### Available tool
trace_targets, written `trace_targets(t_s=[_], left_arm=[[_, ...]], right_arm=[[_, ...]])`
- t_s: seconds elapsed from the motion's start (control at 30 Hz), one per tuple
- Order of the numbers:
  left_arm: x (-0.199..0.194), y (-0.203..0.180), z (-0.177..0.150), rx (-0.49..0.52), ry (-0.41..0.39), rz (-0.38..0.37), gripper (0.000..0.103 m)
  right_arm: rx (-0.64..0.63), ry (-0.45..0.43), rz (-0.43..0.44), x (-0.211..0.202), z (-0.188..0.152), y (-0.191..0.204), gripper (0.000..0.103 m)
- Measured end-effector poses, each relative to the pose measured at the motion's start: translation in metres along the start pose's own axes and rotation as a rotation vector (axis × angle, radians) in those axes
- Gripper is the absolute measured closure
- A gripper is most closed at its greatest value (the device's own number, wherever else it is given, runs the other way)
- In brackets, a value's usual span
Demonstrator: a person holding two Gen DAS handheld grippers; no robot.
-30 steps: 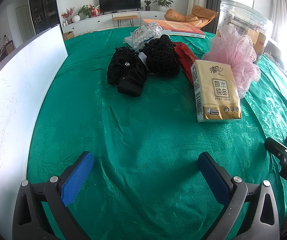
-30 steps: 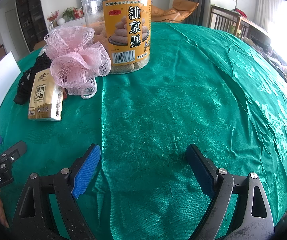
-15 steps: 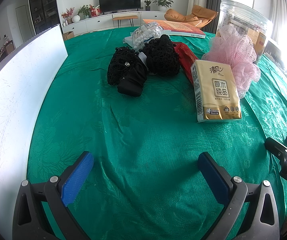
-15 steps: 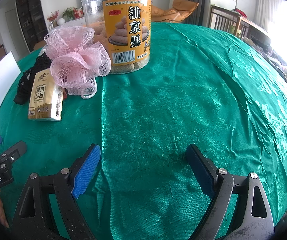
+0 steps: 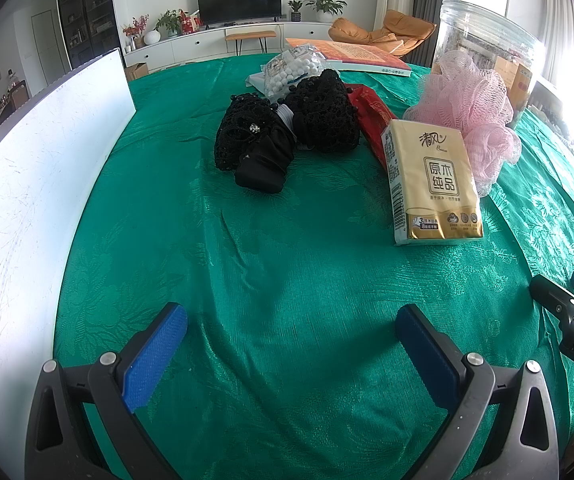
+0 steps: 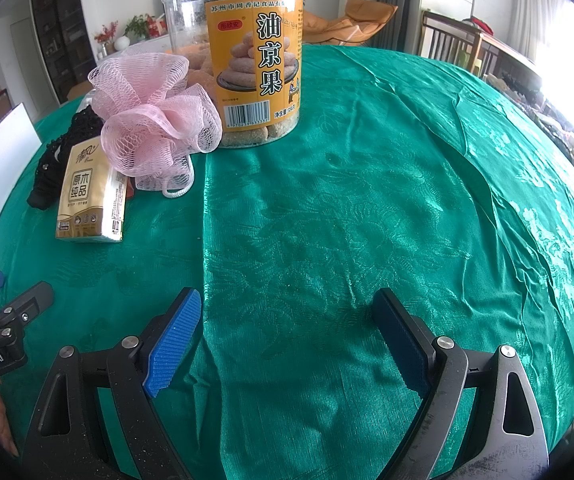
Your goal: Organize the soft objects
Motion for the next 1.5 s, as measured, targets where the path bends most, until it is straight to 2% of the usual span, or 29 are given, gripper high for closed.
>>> trace_targets(t_s=[1.37, 1.43, 1.5], left_arm=[[-0.0015, -0.0023, 0.0019, 0.005, 0.000, 0.000, 0.000], [-0.0017, -0.0021, 0.0020, 0.024, 0.023, -0.020, 0.000], [-0.0004, -0.0015, 0.0052, -0.005, 0.061, -0.061, 0.000]], right_arm=[[0.000, -0.001, 0.000, -0.0002, 0.0001, -0.0001, 0.013], [0.000, 0.000, 0.000, -0.0002, 0.0000, -0.0001, 0.013], [0.000, -0.001, 0.001, -0.0004, -0.0001, 0.0000, 0.013]])
Point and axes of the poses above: each gripper's, at about its wrist camera, not at the fingertips, and x roughly the way its jaws point, y to its left, z to its top, the point moved 10 cm from there along x, roughly the way its jaws point, and after that the axes turned 13 degrees about x, right-handed, at the moved point
